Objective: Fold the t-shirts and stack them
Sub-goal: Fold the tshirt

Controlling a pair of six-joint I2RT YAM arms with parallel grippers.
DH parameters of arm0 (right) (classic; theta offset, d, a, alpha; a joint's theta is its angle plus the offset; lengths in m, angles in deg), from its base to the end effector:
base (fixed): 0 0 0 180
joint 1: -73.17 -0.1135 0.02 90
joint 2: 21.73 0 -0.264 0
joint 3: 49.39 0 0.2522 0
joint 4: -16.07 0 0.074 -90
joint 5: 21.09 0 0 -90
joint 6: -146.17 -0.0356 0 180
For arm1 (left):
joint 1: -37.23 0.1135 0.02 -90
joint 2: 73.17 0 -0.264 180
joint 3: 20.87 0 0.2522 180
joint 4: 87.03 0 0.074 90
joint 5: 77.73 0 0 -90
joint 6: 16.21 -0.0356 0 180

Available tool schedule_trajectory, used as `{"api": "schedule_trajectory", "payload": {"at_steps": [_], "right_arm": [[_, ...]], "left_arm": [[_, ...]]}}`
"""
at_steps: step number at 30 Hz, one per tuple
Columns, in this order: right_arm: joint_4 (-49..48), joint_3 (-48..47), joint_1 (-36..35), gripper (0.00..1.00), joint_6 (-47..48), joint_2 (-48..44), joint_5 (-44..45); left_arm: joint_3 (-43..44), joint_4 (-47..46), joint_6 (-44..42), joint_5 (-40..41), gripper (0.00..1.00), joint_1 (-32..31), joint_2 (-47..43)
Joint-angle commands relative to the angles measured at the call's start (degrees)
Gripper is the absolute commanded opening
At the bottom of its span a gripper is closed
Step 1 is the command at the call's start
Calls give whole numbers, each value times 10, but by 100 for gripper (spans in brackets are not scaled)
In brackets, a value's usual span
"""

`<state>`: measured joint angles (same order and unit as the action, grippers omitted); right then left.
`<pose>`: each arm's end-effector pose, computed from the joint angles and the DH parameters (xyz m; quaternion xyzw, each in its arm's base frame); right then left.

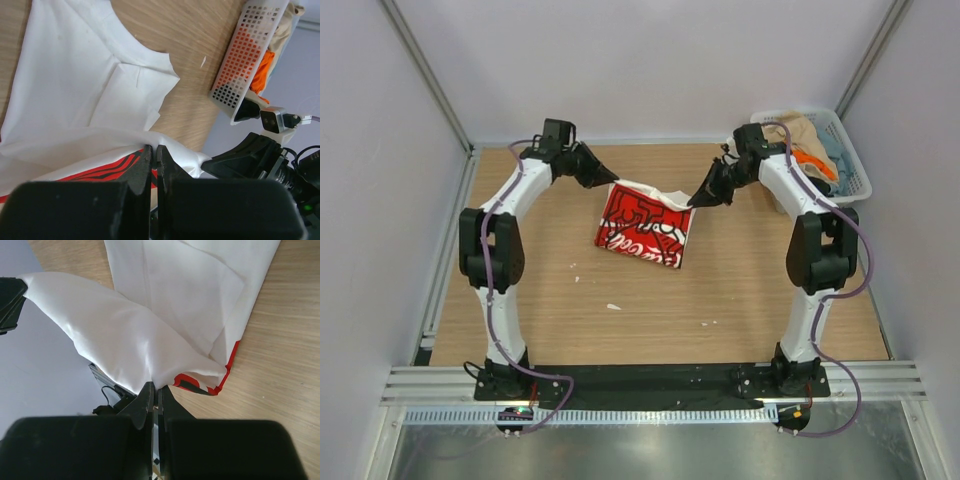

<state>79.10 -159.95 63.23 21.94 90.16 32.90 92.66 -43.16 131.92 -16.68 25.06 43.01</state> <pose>0.4052 0.0923 0.2599 0.1280 0.9210 0.3586 0.0822 0.4468 -0.1140 0.2625 -0.2659 0.8642 -0.3963 0.1596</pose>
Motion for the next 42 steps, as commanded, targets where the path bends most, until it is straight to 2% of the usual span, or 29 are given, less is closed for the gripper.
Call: {"api": "schedule_trajectory", "payload": {"at_steps": [1, 8, 15, 24, 27, 28, 29, 32, 34, 38, 40, 42], "right_arm": [[14, -46, 9, 1, 13, 12, -17], [-8, -109, 29, 1, 1, 73, -10], [-13, -199, 61, 2, -8, 159, -11], [-36, -229, 69, 3, -10, 204, -19], [-30, -267, 69, 9, -8, 230, -19], [-26, -277, 70, 16, -9, 238, -18], [-25, -296, 69, 21, -13, 244, -20], [-31, -323, 73, 36, -15, 263, -19], [-40, -337, 76, 46, -16, 275, -24], [-74, -370, 84, 55, -32, 290, -19], [-123, -368, 88, 59, -56, 294, -22], [-151, -378, 88, 59, -71, 316, -25]], "left_arm": [[53, -58, 11, -33, 0, 6, 20], [164, -96, 31, -44, 0, 6, 129], [237, -188, 86, -65, 0, 5, 225], [305, -217, 92, -41, 1, 6, 277], [307, -218, 88, -33, 9, 6, 285], [308, -211, 76, -29, 14, 6, 284], [310, -202, 68, -14, 26, 7, 282], [338, -160, 14, 3, 33, 8, 276], [357, -115, -14, 27, 36, 13, 269], [365, -70, -64, 45, 36, 17, 232], [344, -57, -73, 45, 36, 15, 194], [291, -60, -83, 38, 36, 7, 164]]}}
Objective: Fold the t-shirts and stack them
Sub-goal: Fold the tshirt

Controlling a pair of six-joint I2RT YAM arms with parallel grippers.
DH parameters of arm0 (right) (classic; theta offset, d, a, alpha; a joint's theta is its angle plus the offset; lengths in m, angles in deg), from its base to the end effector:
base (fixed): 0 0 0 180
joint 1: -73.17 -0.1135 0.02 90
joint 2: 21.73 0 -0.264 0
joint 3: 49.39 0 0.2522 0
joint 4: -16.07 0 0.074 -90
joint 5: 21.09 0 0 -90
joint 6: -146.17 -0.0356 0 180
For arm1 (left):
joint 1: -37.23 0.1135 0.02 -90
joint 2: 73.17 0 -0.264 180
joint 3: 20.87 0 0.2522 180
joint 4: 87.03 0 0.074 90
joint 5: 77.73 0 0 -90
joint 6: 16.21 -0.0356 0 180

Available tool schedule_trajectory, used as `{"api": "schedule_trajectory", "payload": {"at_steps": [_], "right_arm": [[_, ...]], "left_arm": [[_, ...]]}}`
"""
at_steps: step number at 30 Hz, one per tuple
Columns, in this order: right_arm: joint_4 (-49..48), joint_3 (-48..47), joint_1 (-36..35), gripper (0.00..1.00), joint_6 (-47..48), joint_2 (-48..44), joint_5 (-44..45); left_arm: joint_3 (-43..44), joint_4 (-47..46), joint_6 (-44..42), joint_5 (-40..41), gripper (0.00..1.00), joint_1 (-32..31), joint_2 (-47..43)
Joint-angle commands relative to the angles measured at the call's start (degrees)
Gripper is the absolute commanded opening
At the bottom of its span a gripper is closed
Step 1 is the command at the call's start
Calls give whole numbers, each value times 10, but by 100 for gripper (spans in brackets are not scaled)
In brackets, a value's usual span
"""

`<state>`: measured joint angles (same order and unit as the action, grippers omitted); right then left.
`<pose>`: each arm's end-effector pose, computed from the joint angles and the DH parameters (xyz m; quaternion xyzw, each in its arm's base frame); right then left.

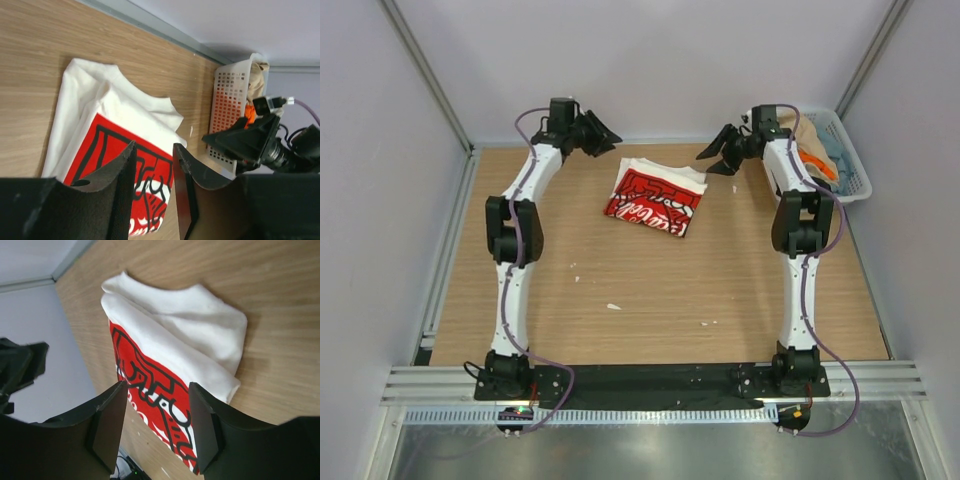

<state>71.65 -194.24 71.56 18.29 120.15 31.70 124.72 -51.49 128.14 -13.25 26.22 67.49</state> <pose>0.5409 0.0367 0.2082 0.1822 0.8850 0.3871 0.1838 0.5534 -0.1233 0.2485 -0.2112 0.8277 -0.4224 0.3031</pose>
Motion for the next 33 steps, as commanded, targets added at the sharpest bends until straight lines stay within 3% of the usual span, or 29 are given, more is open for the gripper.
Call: {"api": "schedule_trajectory", "payload": {"at_steps": [1, 6, 9, 11, 18, 21, 27, 31, 33], "right_arm": [[-97, -43, 5, 57, -41, 27, -17], [-173, -73, -10, 48, -97, 86, -5], [-219, -73, -20, 35, -112, 104, 6], [-240, -74, -30, 34, -107, 111, 22], [-201, -24, -52, 32, -30, 103, 66], [-172, 49, -57, 29, -4, 59, 86], [-175, 293, -81, 28, 36, -86, 95], [-229, 532, -115, 28, -9, -223, 86], [-271, 606, -161, 29, -60, -308, 73]], "left_arm": [[-47, 24, -50, -8, 36, -8, -112], [-222, 29, -78, -33, 32, -44, -223], [-334, 37, -100, -28, 31, -67, -310], [-399, 45, -105, -27, 31, -79, -368], [-479, 134, -132, 8, 29, -120, -506], [-489, 175, -145, 29, 30, -124, -551], [-488, 230, -167, 65, 33, -124, -594], [-491, 236, -167, 65, 34, -124, -603], [-491, 239, -167, 56, 34, -124, -600]]}}
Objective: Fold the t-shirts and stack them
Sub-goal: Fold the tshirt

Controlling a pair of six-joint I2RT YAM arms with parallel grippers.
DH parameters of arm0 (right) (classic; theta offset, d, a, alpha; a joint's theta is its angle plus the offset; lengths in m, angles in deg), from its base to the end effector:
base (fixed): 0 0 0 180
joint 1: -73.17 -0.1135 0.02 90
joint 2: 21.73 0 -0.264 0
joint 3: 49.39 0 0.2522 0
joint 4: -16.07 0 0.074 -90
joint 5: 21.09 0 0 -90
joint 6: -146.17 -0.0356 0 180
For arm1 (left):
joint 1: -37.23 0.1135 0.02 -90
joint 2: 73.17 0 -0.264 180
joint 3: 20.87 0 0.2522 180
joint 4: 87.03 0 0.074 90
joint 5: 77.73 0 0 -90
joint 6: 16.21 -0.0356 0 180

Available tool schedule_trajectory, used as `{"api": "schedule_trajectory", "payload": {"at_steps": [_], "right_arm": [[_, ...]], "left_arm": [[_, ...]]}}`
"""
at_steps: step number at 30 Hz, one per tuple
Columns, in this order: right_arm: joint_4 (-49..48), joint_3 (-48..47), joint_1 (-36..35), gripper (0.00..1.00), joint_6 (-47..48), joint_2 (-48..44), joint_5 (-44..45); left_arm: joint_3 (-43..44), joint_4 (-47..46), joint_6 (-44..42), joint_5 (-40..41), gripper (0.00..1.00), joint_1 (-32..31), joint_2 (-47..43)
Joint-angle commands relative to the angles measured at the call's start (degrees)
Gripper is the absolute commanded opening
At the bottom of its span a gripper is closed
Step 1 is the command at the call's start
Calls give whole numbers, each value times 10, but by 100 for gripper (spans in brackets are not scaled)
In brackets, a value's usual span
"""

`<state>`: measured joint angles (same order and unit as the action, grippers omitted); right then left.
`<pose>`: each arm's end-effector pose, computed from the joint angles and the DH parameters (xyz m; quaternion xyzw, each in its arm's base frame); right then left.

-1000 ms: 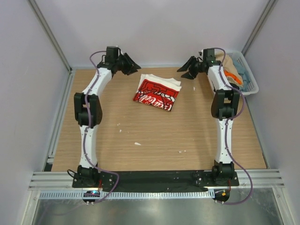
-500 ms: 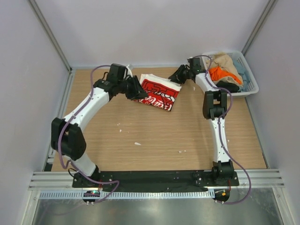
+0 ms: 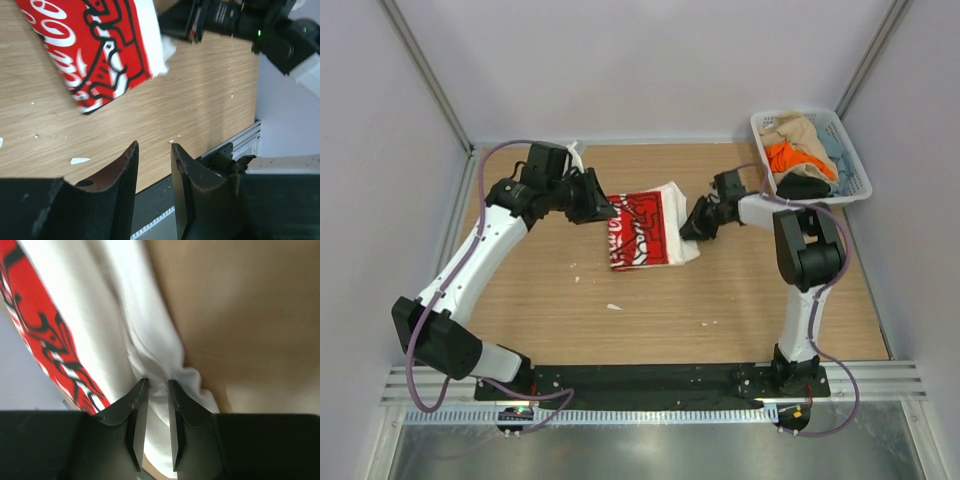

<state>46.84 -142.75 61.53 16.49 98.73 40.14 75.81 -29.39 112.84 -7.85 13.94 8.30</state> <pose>0.4219 0.1044 0.1371 0.1588 0.9197 0.3313 0.1382 0.2739 -0.1312 0.3683 -0.0537 0.9021 -0.3423 0.2570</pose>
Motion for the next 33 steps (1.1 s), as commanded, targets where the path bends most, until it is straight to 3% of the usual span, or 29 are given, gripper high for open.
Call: {"api": "schedule_trajectory", "payload": {"at_steps": [1, 3, 5, 7, 8, 12, 17, 22, 33], "right_arm": [[-36, 151, -85, 29, -61, -117, -20], [-65, 214, -140, 31, -102, -193, -22], [-57, 236, -151, 34, -115, -245, -3], [-17, 234, -133, 38, -94, -309, 17], [9, 226, -123, 45, -75, -325, 39], [115, 204, -77, 58, 2, -383, 61], [52, 303, 29, 61, -22, -439, -18], [55, 364, 72, 61, -6, -471, -52], [49, 436, 102, 62, -4, -523, -80]], "left_arm": [[-3, 21, -13, -2, 34, -2, -3], [-6, 24, -12, 18, 37, -17, 5], [-7, 20, -11, 54, 37, -47, 18], [-2, 11, -12, 71, 38, -71, 29], [3, 9, -15, 83, 38, -97, 47], [84, 45, -65, 174, 39, -169, 126], [149, 50, -182, 284, 39, -253, 229], [156, 18, -280, 407, 41, -307, 315], [189, 22, -289, 419, 45, -337, 395]]}}
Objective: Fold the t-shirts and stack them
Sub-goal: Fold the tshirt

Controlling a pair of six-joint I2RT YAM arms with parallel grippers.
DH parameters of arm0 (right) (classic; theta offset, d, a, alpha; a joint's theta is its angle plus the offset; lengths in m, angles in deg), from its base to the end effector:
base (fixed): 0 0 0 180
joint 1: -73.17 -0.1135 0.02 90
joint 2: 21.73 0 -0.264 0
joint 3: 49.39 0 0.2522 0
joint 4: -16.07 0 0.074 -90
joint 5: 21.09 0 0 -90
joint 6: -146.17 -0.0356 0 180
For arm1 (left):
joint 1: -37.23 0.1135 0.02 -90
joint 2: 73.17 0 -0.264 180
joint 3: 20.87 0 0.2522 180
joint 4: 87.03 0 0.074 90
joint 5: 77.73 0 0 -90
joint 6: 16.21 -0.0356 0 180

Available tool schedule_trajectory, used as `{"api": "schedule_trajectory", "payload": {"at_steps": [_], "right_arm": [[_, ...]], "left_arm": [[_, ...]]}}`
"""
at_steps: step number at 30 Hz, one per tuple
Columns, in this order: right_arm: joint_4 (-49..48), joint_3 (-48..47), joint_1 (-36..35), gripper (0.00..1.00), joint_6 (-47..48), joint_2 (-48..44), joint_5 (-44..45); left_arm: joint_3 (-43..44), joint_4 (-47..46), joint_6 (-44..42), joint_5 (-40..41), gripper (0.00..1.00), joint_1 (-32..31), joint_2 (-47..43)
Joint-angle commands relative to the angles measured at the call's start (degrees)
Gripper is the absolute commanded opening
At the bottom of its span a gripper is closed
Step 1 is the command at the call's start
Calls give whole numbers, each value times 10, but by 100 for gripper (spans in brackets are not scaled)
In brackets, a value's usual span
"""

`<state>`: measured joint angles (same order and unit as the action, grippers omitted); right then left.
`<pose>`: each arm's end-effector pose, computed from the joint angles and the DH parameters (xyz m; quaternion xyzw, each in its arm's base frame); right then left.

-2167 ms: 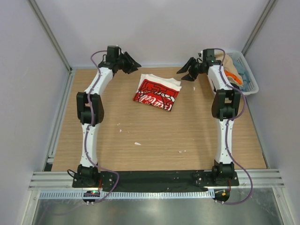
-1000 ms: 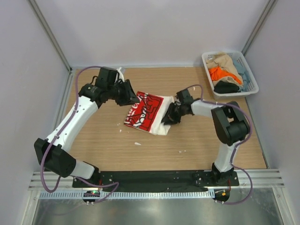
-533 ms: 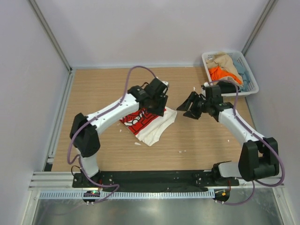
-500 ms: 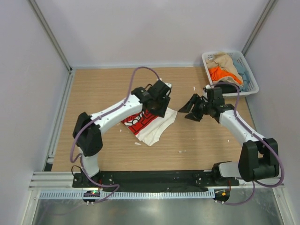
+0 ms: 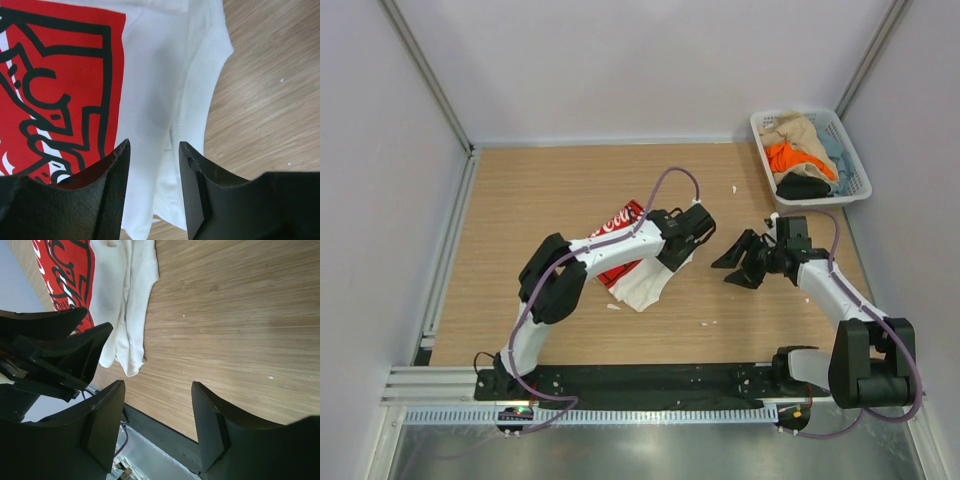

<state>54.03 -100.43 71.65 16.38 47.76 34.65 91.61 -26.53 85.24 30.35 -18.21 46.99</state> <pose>0.2233 0.0260 0.1948 0.2195 0.8922 0.3613 0.1589 0.2602 -0.3583 0.2079 0.3356 0.9103 0.0257 0.2410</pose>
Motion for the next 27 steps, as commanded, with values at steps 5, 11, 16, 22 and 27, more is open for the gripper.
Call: {"api": "schedule_trajectory", "payload": {"at_steps": [5, 11, 16, 22, 27], "right_arm": [[-39, 20, 1, 62, -5, -5, -31], [-124, 47, 1, 53, -52, 39, -52], [-186, 48, 1, 30, -90, 78, -64], [-211, 33, -4, 27, -93, 122, -68], [-255, 36, -23, 21, -129, 143, -64]], "left_arm": [[36, -6, -17, 59, 45, -20, 31], [36, -8, -15, 65, 44, -20, 46], [46, -8, -20, 91, 37, -20, 61], [54, -4, -22, 115, 14, -20, 68], [58, -9, -33, 135, 0, -19, 61]]}}
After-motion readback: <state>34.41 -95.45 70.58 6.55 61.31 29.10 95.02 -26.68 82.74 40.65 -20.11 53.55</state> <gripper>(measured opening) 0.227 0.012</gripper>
